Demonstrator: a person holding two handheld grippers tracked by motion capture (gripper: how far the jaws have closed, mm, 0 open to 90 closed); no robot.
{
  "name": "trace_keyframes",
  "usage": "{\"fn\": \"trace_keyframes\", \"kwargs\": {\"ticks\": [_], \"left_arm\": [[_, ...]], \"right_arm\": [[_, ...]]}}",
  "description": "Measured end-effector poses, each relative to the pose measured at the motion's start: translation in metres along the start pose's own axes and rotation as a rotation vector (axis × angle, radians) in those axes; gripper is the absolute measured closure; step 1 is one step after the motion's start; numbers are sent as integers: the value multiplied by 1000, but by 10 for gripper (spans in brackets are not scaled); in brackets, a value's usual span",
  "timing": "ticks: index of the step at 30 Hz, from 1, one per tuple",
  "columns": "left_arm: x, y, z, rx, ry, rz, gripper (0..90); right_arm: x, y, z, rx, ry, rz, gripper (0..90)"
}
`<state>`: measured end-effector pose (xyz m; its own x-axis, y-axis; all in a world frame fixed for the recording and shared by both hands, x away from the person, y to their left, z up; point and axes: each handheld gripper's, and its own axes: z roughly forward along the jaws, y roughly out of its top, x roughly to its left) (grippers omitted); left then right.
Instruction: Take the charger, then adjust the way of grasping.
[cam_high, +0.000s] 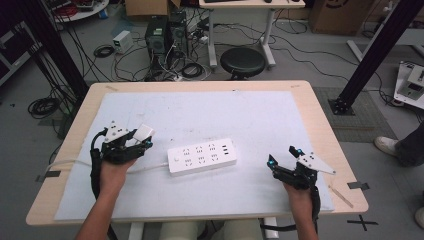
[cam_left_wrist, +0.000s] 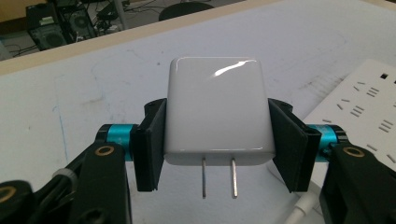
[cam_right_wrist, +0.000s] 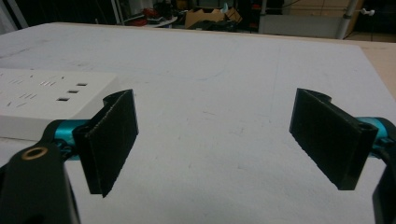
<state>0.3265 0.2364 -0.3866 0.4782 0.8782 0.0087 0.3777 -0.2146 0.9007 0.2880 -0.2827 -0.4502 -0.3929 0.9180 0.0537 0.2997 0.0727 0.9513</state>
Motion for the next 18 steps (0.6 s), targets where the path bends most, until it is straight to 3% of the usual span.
{"fn": "trace_keyframes", "kwargs": {"ticks": [18], "left_arm": [[-15, 3, -6, -38, -130, 82, 425]], "right_arm": [[0, 0, 0, 3, 15, -3, 158]]}}
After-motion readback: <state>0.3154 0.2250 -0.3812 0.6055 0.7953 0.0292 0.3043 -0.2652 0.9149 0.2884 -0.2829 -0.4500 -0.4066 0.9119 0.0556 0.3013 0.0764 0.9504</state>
